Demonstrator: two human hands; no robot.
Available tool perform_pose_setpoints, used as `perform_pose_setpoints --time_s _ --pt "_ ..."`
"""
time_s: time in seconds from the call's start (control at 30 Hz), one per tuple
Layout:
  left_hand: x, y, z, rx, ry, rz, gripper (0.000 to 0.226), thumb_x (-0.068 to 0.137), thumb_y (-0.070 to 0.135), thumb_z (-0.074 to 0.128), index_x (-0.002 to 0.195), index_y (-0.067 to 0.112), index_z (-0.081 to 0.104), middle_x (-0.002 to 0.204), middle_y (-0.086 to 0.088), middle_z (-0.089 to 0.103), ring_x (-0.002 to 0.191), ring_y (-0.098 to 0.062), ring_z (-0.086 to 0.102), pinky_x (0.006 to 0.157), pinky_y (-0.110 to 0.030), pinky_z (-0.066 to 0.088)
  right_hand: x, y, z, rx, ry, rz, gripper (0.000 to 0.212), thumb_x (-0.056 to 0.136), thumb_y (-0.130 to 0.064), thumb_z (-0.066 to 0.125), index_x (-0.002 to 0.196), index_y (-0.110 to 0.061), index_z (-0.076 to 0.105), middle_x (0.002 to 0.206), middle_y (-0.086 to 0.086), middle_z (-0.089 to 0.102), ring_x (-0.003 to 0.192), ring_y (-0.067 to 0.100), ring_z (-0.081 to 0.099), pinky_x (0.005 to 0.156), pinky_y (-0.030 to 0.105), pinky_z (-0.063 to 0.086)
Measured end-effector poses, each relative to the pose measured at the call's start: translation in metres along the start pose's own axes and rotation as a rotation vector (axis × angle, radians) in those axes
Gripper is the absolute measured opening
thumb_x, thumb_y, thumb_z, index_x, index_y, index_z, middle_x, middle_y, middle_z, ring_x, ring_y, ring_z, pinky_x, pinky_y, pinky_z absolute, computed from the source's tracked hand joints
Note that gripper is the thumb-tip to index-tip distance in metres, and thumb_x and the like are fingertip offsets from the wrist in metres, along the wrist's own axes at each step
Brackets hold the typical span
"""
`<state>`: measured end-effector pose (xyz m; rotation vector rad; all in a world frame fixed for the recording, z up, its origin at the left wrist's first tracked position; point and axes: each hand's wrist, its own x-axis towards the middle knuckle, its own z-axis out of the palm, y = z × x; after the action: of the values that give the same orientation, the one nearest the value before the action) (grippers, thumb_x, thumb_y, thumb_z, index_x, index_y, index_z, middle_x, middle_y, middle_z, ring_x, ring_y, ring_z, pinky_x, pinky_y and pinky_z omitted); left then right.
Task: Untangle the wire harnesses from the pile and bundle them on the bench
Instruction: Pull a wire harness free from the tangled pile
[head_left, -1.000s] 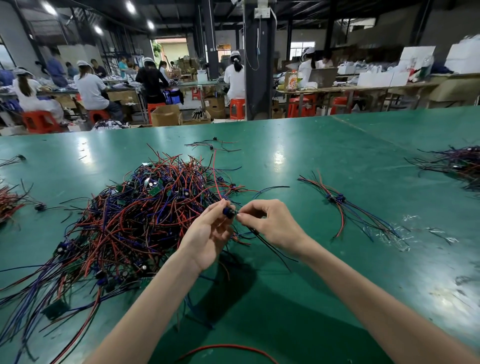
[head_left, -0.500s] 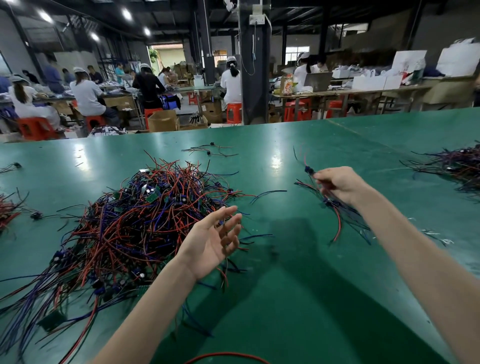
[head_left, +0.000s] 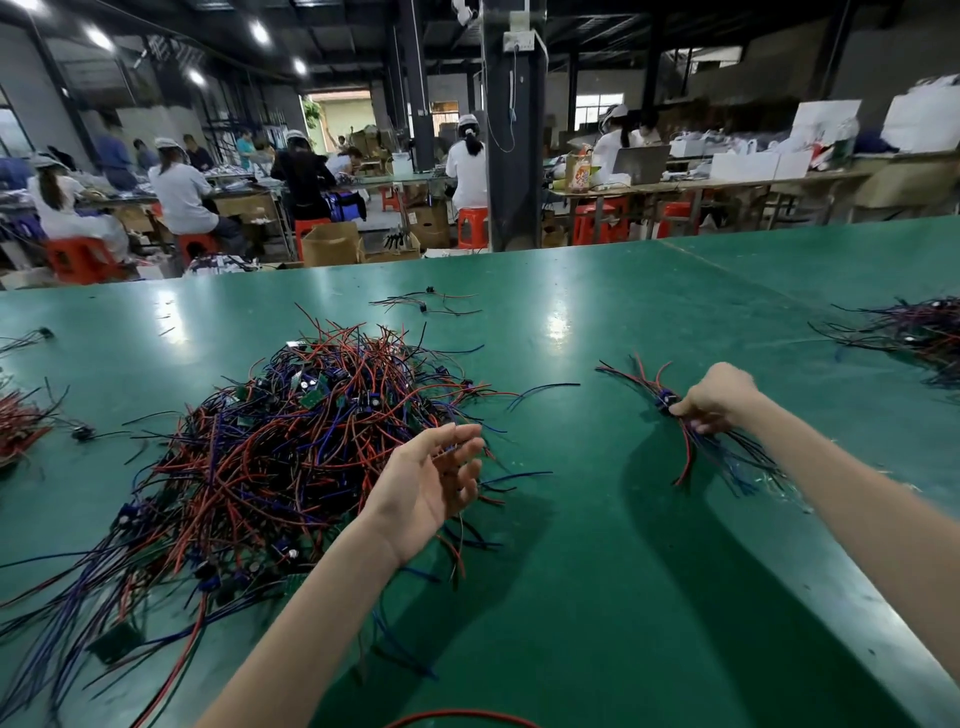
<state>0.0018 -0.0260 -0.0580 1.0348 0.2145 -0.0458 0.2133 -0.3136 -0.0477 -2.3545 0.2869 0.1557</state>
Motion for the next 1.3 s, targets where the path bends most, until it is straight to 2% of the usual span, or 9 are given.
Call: perform_pose_setpoints --time_s 0.07,0.17,0.4,0.67,0.77,0.93,1.03,1.13,1.3 --pt "0.001 -0.004 0.004 0.202 0.072 0.086 0.014 0.087 0.017 0.057 0.092 0.008 0.067 0.072 0.001 0.063 0.057 -0.010 0.055 0.055 -0.020 0.045 -0.017 -0.012 0.001 -0.324 0.138 -0.108 0.027 0.077 -0.018 0.075 0.071 -0.003 0.053 0.088 0.019 0.065 0.075 0.030 0.062 0.063 0.029 0.047" --pt "0.002 -0.015 0.007 0.459 0.165 0.187 0.017 0.093 0.006 0.052 0.083 0.006 0.065 0.068 -0.003 0.060 0.050 -0.010 0.052 0.047 -0.020 0.044 -0.040 -0.040 0.018 -0.528 0.264 -0.323 0.012 0.083 -0.017 0.058 0.083 -0.005 0.058 0.101 0.018 0.062 0.093 0.034 0.061 0.069 0.028 0.041" --pt "0.011 -0.031 0.000 0.787 0.274 0.298 0.018 0.094 0.006 0.052 0.079 0.008 0.062 0.061 -0.004 0.059 0.039 -0.012 0.051 0.038 -0.022 0.043 -0.061 -0.107 0.111 -0.460 0.015 -0.718 0.030 0.093 -0.012 0.041 0.115 -0.008 0.062 0.120 0.017 0.060 0.109 0.033 0.056 0.087 0.035 0.046" --pt "0.017 -0.047 -0.006 1.031 0.318 0.478 0.019 0.091 0.016 0.059 0.072 0.015 0.063 0.053 0.008 0.056 0.048 -0.009 0.050 0.053 -0.027 0.043 -0.037 -0.147 0.171 -0.508 -0.241 -0.745 0.062 0.090 -0.002 0.032 0.146 -0.028 0.033 0.147 0.008 0.041 0.131 0.031 0.040 0.106 0.042 0.036" --pt "0.020 -0.046 -0.008 1.008 0.327 0.469 0.018 0.091 0.017 0.059 0.074 0.014 0.064 0.054 0.007 0.057 0.050 -0.014 0.054 0.055 -0.032 0.046 -0.035 -0.151 0.181 -0.523 -0.300 -0.744 0.060 0.089 -0.003 0.033 0.140 -0.033 0.041 0.144 0.003 0.045 0.129 0.028 0.042 0.104 0.041 0.038" --pt "0.018 -0.045 -0.007 0.976 0.325 0.444 0.016 0.089 0.017 0.060 0.075 0.013 0.065 0.055 0.005 0.060 0.052 -0.019 0.056 0.057 -0.037 0.048 -0.032 -0.153 0.183 -0.393 -0.095 -0.686 0.027 0.087 -0.020 0.054 0.107 -0.029 0.070 0.116 0.000 0.066 0.117 0.023 0.052 0.097 0.036 0.039" --pt "0.018 -0.045 -0.007 0.984 0.327 0.436 0.017 0.089 0.018 0.059 0.073 0.015 0.065 0.054 0.006 0.060 0.052 -0.017 0.057 0.057 -0.038 0.049 -0.031 -0.154 0.179 -0.291 -0.035 -0.594 0.013 0.079 -0.025 0.068 0.091 -0.026 0.072 0.104 -0.001 0.068 0.117 0.024 0.045 0.099 0.039 0.033" --pt "0.019 -0.044 -0.007 0.990 0.336 0.430 0.017 0.088 0.017 0.059 0.074 0.014 0.066 0.056 0.005 0.061 0.053 -0.019 0.058 0.056 -0.037 0.050 -0.033 -0.157 0.171 -0.181 -0.076 -0.532 0.017 0.078 -0.025 0.074 0.094 -0.024 0.071 0.109 0.002 0.067 0.119 0.026 0.044 0.102 0.040 0.033" --pt "0.021 -0.045 -0.010 1.007 0.320 0.413 0.017 0.089 0.016 0.059 0.075 0.010 0.065 0.060 -0.002 0.063 0.050 -0.019 0.057 0.051 -0.036 0.049 -0.042 -0.166 0.139 0.275 -0.046 -0.590 0.020 0.087 -0.015 0.065 0.102 -0.003 0.071 0.101 0.010 0.070 0.090 0.019 0.060 0.091 0.034 0.049"
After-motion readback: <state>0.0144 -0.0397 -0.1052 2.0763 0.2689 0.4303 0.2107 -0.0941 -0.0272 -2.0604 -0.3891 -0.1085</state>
